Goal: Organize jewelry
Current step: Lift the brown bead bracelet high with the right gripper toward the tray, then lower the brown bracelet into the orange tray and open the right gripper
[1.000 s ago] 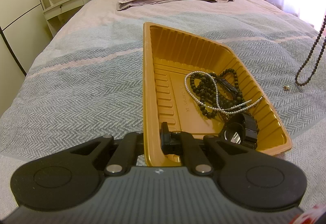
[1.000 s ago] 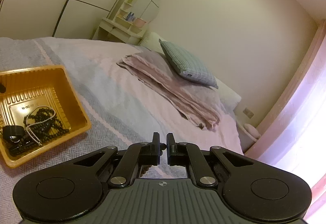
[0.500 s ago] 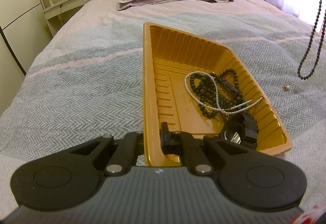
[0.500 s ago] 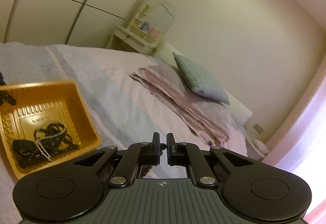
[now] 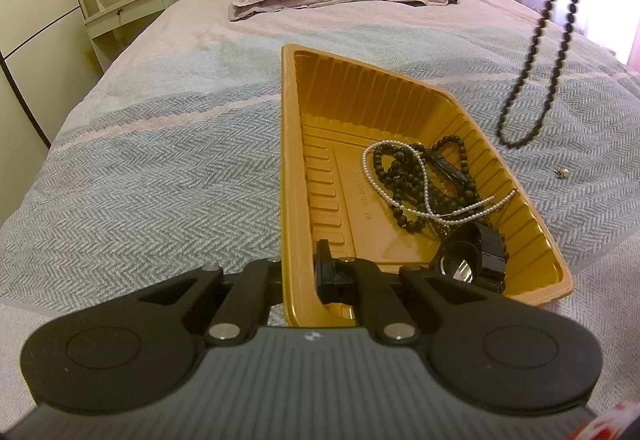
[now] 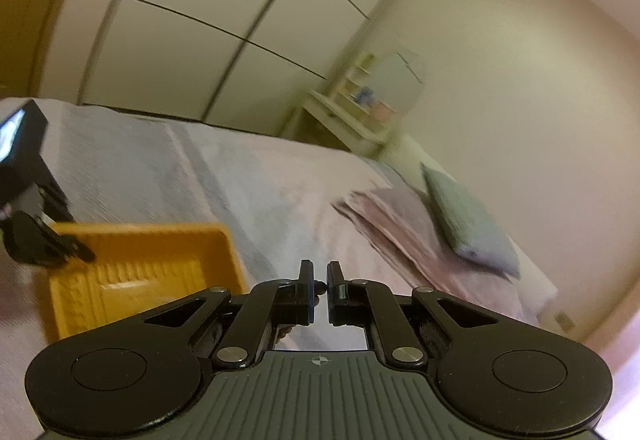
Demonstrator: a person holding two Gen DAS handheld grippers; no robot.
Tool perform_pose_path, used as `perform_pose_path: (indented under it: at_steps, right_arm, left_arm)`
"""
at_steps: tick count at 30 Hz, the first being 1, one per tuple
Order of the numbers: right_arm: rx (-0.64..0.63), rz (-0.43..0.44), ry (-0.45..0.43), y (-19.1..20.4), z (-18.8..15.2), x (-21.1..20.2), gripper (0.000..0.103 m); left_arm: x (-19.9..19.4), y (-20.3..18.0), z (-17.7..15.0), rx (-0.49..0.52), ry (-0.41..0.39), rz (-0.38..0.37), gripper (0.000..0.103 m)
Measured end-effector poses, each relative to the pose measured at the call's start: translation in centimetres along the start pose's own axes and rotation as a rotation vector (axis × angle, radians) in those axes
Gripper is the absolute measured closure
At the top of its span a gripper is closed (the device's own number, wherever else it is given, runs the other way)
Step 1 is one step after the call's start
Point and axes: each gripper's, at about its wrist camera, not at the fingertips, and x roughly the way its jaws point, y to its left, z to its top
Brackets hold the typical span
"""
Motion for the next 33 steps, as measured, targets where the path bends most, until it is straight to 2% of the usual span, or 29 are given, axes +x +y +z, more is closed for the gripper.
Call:
perform_pose_path:
  at_steps: [5, 14, 23, 29, 33]
  right_arm:
    - [-0.059, 0.064, -0.028, 2.3, 1.7, 1.7, 0.097]
    - [-0.142, 0.155, 0.000, 4.9, 1.1, 5.9, 0.097]
    - [-0.072, 0.226, 0.071, 5.7, -0.7, 9.0, 0.097]
    - [-0.050, 0.340, 0.052, 6.1, -0.6, 9.2, 0.097]
    - [-0.048, 0.386, 0.057, 6.7, -0.5, 9.3, 0.097]
  left_arm:
    - [0.0, 0.0, 0.0, 0.000, -0.001, -0.002, 0.099]
    - [0.0, 0.0, 0.1, -0.003, -0.003, -0.005, 0.099]
    - [0.1, 0.0, 0.2, -0.003, -0.003, -0.007, 0.099]
    - [0.0, 0.1, 0.2, -0.004, -0.003, -0.007, 0.099]
    - [0.0, 0.1, 0.1, -0.003, -0.003, -0.008, 0.099]
